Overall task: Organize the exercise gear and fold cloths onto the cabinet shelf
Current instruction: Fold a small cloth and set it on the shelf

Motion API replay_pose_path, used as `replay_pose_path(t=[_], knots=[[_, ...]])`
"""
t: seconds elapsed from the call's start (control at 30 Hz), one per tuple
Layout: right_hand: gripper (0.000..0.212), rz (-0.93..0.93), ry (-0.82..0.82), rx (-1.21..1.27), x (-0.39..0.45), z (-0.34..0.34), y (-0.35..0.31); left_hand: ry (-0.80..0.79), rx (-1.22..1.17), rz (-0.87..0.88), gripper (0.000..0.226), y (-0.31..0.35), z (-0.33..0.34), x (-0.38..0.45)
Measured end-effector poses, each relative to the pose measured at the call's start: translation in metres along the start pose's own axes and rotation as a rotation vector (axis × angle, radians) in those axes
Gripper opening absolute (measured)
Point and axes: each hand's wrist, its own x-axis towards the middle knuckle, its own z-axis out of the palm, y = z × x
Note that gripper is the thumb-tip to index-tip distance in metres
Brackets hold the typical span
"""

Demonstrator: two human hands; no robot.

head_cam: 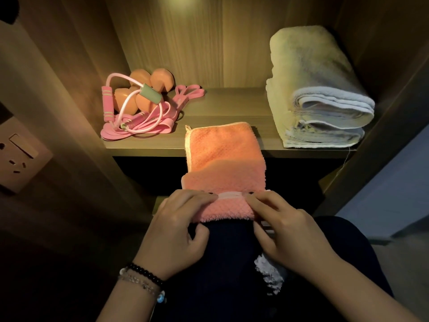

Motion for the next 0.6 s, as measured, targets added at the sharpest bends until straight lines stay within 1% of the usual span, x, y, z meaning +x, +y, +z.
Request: replay_pose_path(t=[0.07, 0.17, 0.27, 0.33, 0.43, 0.53, 0.6], knots=[[0.049, 0.016, 0.005, 0.004, 0.004, -0.001, 0.001, -0.004, -0.029, 0.0, 0.044, 0.0, -0.001, 0.002], [0.036, 0.013, 0.006, 0.004, 0.007, -0.003, 0.002, -0.011, -0.075, 0.003, 0.039, -0.003, -0.004, 0.0], [0.038, -0.007, 0.014, 0.005, 0.006, -0.008, 0.003, 0.009, -0.09, -0.016, 0.04, -0.006, -0.005, -0.007], [0.037, -0.025, 0.011, -0.01, 0.006, -0.012, 0.002, 0.051, -0.101, -0.011, 0.038, -0.006, -0.005, -0.011], [0.034, -0.018, -0.013, -0.013, 0.007, -0.017, -0.001, 0.132, -0.152, 0.004, 0.028, -0.006, -0.003, -0.013], [0.03, 0.042, -0.077, 0.03, 0.008, -0.021, -0.002, 0.195, -0.218, -0.054, 0.021, -0.005, -0.002, -0.011], [0.031, 0.075, -0.117, 0.047, 0.011, -0.025, -0.002, 0.228, -0.262, -0.118, 0.017, -0.006, -0.001, -0.009]])
